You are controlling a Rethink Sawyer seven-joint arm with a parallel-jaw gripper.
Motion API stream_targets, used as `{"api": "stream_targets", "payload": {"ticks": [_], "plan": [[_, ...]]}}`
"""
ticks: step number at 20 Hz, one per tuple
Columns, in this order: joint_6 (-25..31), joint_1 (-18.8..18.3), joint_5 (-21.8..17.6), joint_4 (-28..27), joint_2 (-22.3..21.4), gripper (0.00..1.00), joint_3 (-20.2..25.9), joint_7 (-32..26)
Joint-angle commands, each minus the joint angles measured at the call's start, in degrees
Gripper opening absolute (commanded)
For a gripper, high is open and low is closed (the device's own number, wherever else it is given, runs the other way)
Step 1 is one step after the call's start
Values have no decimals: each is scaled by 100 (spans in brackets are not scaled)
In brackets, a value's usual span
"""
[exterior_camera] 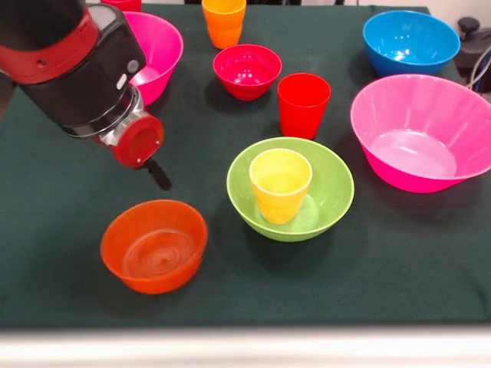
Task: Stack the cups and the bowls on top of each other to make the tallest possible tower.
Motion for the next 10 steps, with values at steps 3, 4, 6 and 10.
{"api": "stream_targets", "payload": {"ticks": [3,4,6,10], "plan": [[-229,195,-325,351,-14,100,181,-703],[-211,211,-379,283,11,100,157,-741],[-247,233,-408,253,-7,100,138,-727],[-510,278,-600,345,-119,100,0,-765]]}}
